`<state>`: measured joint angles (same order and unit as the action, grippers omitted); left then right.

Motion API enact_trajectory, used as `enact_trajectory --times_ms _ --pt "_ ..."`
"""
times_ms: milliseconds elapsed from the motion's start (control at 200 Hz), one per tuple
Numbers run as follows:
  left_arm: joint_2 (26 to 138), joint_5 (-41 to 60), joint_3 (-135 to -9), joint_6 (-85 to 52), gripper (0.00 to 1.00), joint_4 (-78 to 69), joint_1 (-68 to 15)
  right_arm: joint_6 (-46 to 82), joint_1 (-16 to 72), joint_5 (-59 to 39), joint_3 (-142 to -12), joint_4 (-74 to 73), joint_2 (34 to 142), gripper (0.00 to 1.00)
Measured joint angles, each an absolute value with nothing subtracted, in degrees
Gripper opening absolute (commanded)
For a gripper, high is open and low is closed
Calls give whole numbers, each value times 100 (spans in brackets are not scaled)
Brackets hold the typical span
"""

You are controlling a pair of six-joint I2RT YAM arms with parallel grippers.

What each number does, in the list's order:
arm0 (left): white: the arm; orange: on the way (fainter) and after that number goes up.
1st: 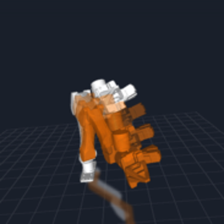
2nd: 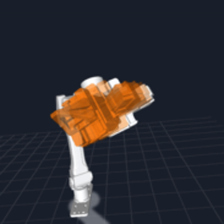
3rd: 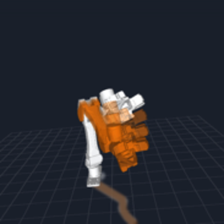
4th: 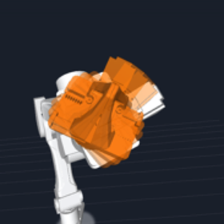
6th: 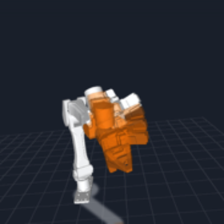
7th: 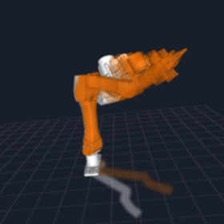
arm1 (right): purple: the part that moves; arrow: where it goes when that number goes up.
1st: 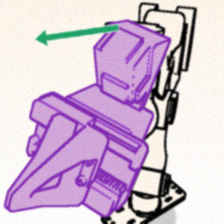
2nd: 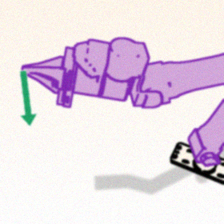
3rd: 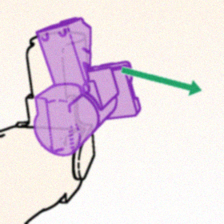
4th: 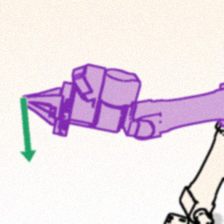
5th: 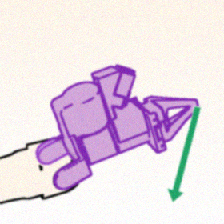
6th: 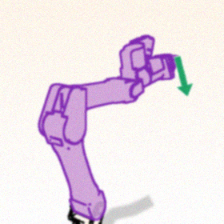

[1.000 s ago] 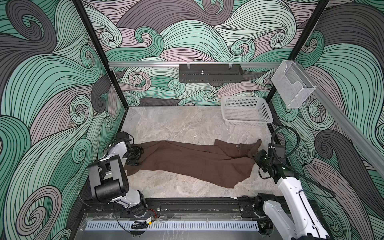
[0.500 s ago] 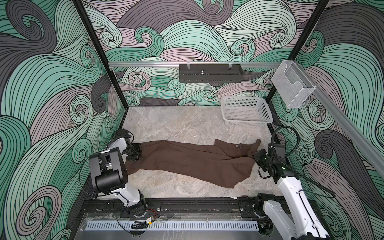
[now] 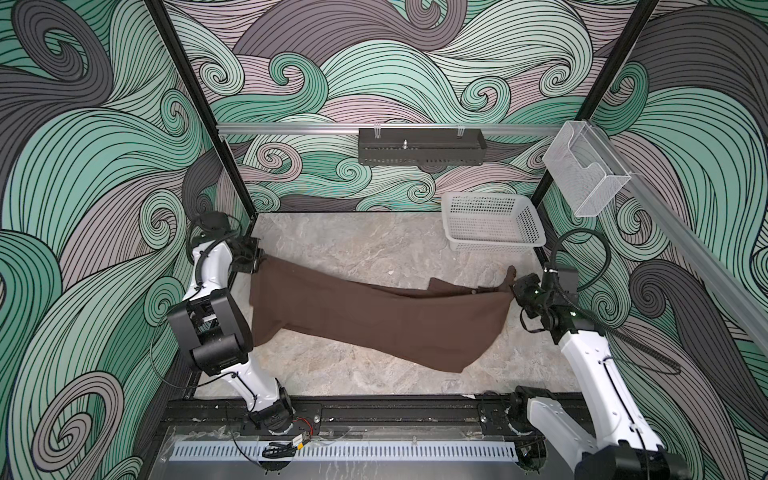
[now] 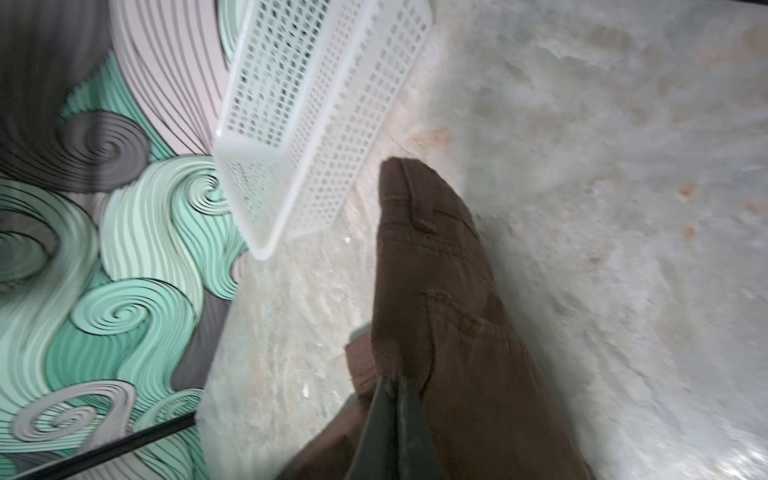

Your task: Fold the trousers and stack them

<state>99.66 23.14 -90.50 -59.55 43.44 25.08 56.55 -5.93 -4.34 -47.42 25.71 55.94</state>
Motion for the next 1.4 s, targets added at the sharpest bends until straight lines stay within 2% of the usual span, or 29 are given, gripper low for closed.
enact_trajectory --times_ms 170,300,400,525,660,720,801,831,1026,1081,1196,1396 --pt "10383 2941 -11249 -6093 0 4591 2958 6200 -668 -755 -5798 1804 6267 0" --pt "10248 3503 -11705 -6110 0 4685 3387 6351 -670 -851 -5996 1367 6071 0" --pt "9782 3822 -10833 -6034 0 4633 3750 6355 -679 -836 -5476 1041 5553 0" --pt "9100 4018 -8971 -5861 0 4495 4051 6355 -727 -613 -4189 928 4676 0" --pt "8503 4049 -7054 -5553 0 4456 4327 6320 -773 -82 -2961 1529 3745 0" --pt "8178 4036 -6364 -5369 0 4491 4563 6276 -760 178 -2707 2034 3476 10" --pt "7664 3994 -5631 -5127 0 4600 4960 6281 -757 506 -2550 2604 3238 42" --pt "7498 3970 -5441 -5046 0 4626 5085 6316 -757 620 -2521 2818 3173 51" --pt "6963 3785 -4989 -4786 0 4678 5319 6348 -757 1264 -2567 3951 2987 93" --pt "6941 3745 -4989 -4742 0 4681 5325 6370 -768 1409 -2672 4141 3035 97" --pt "6938 3645 -4991 -4707 0 4685 5363 6375 -886 1586 -2993 4294 3317 98" --pt "6963 3503 -5183 -4696 0 4716 5384 6344 -1625 1245 -3133 4016 4322 92"
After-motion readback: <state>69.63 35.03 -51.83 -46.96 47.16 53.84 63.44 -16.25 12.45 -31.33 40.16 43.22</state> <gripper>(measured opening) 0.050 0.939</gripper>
